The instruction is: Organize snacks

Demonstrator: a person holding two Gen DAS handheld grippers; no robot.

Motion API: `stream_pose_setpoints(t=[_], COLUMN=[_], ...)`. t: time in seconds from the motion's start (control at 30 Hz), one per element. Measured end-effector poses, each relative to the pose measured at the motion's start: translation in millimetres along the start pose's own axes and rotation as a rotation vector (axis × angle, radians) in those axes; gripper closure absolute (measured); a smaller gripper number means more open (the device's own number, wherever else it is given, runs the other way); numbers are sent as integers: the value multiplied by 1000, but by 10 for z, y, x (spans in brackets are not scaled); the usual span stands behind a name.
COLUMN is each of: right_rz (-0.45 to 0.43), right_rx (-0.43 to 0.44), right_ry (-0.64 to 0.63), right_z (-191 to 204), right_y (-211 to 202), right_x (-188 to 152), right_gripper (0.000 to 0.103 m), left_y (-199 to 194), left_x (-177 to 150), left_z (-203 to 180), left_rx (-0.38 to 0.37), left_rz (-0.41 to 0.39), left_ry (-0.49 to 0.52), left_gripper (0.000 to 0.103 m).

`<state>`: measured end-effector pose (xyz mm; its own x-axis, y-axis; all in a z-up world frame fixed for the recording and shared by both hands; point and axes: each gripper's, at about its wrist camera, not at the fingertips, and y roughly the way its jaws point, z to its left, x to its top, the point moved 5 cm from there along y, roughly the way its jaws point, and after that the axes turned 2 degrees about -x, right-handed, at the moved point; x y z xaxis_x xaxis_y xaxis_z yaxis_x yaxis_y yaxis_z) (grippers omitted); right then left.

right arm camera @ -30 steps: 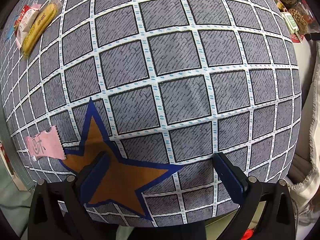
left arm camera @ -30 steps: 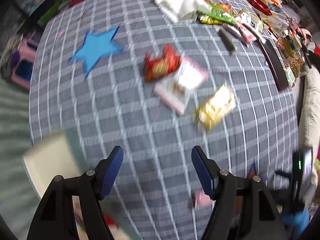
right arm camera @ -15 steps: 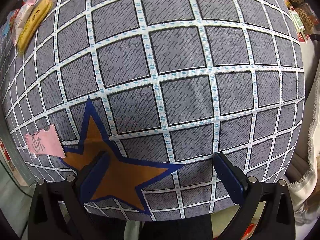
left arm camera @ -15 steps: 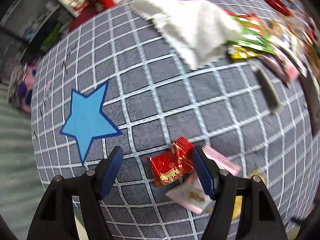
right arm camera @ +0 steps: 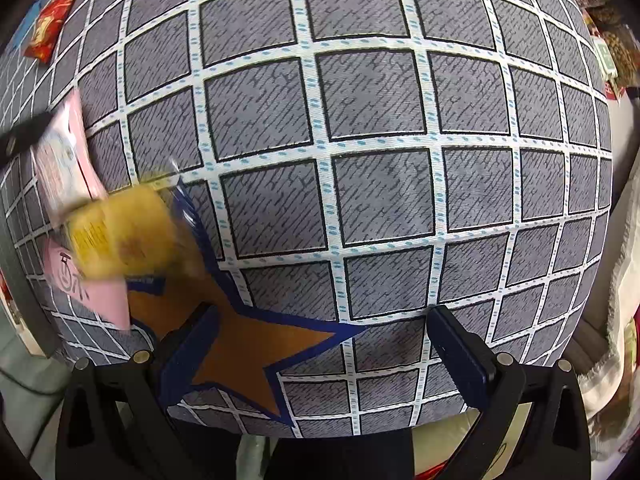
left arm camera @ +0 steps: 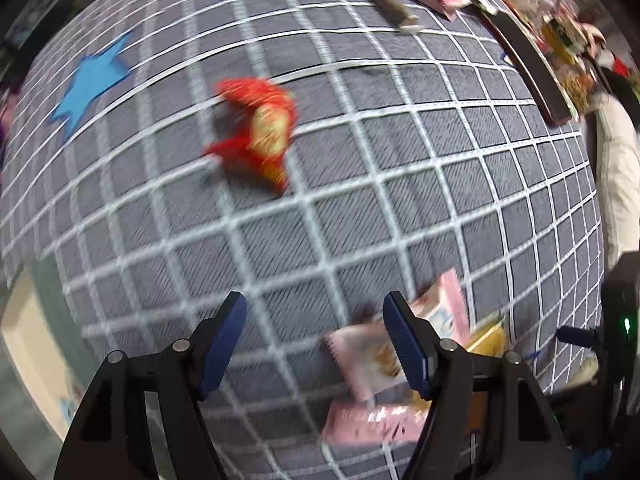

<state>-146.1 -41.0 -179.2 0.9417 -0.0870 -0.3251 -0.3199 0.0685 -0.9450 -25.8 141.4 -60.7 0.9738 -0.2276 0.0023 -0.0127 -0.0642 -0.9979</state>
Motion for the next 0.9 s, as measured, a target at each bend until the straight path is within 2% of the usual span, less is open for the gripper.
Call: stream_pose_setpoints(t=[0.13,0.33,0.43,0.5,0.53,0.57,0.63,0.7,0.73,0.8,0.83,0.9], right_rz=[-22,-25,-26,-24,-24,-25,-30,-39,-42,-39,-35,-22], right_rx=[-2,-1,-2,-2,-3,-3,-2,-3,-4,-5,-5,-7], right_ry=[-2,-2,-5,-7,-8,-9,-7,-8,-11,-16,-18,-28], right_z=[13,26,9,18,16,34,47,31,23,3,-2,0], right_y=[9,25,10,17,15,18,40,28,14,-11,-19,-28], right_x=[12,17,27,31,16,6,7,-5,-7,-5,1,14], right_gripper=[0,0,0,0,0,0,0,0,0,0,0,0], left_y=[-169,-150,74,189,186,179,161,148,146,105,89,-4], left_x=[-40,598,961,1020,1038,1064,1173,1269,1191,1020,808,624], left_z=[248,429,346,345,388,406,384,187,104,220,228,285], left_rx=[58,52,84,98,91,86,51,54,58,66,62,30], left_rz=[-42,-59,-23,10,-7,-3,-2,2,9,3,-5,-26], left_ry=[-5,-68,-27,1,2,1,-9,18,29,23,12,-23], left_gripper=[28,28,28,25,26,28,53,67,68,68,68,68])
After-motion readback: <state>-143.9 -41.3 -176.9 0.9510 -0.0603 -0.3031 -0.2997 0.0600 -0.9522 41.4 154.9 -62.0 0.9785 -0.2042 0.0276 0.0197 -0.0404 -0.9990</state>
